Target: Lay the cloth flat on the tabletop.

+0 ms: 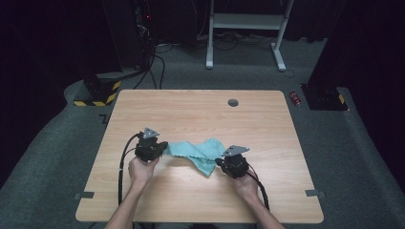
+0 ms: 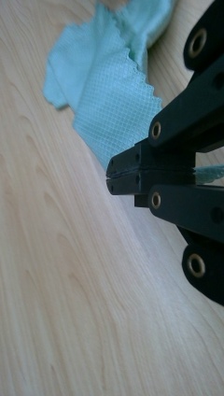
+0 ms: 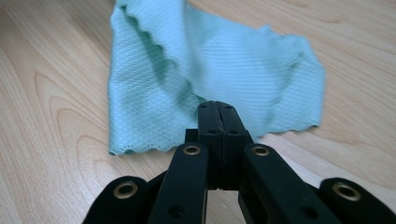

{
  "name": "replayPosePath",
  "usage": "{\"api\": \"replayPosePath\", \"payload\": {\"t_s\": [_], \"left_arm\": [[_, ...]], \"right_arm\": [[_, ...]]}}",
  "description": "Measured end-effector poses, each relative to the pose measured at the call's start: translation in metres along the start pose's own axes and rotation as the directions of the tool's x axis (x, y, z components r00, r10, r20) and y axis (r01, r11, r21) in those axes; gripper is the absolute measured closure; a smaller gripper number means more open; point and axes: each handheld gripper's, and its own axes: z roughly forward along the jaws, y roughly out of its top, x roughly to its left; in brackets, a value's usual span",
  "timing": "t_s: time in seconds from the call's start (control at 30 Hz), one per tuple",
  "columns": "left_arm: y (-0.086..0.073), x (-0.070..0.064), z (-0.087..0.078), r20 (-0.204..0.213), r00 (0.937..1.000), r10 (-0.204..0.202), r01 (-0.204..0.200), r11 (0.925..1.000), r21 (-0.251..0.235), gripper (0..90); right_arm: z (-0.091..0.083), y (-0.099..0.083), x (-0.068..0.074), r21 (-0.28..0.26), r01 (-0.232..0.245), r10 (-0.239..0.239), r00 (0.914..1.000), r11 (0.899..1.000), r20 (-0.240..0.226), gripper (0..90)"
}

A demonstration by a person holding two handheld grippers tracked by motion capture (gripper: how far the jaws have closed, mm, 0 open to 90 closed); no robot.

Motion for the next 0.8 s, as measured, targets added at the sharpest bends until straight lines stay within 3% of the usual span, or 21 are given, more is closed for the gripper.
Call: {"api": "replayPosePath", "payload": {"t_s": [0.1, 0.27, 0.4, 0.43, 0.57, 0.67, 0.8], "left_arm": [[-0.005, 0.004, 0.003, -0.012, 0.9999, -0.010, 0.010, 0.9998, 0.019, 88.7], [-0.005, 0.002, 0.001, -0.018, 0.9998, -0.013, 0.013, 0.9999, 0.005, 83.0], [-0.003, -0.006, -0.002, 0.025, 0.9994, 0.025, -0.025, 0.9996, -0.016, 70.1], [-0.002, -0.010, -0.002, 0.037, 0.9984, 0.042, -0.041, 0.9990, -0.018, 62.8], [-0.001, -0.028, 0.002, 0.072, 0.9905, 0.117, -0.116, 0.9931, -0.015, 56.3], [0.001, -0.042, 0.009, 0.099, 0.9836, 0.151, -0.151, 0.9885, -0.010, 51.8], [0.006, -0.060, 0.022, 0.135, 0.9738, 0.183, -0.182, 0.9831, -0.015, 47.4]], "right_arm": [[-0.004, -0.002, -0.003, -0.009, -0.015, 0.015, 0.9999, 1.000, -0.007, 90.0], [-0.004, -0.003, -0.002, -0.014, -0.015, 0.014, 0.9998, 1.000, -0.013, 89.6], [0.000, -0.002, 0.001, -0.019, -0.026, 0.025, 0.9992, 0.999, -0.031, 78.8], [0.003, 0.000, 0.003, -0.014, -0.019, 0.019, 0.9996, 1.000, -0.019, 72.6], [0.008, 0.001, 0.004, -0.007, -0.027, 0.027, 0.9996, 1.000, -0.001, 68.2], [0.012, 0.001, 0.003, 0.012, -0.032, 0.032, 0.9994, 0.999, 0.013, 67.7], [0.020, 0.001, 0.000, 0.048, -0.038, 0.037, 0.9991, 0.998, 0.019, 74.0]]}}
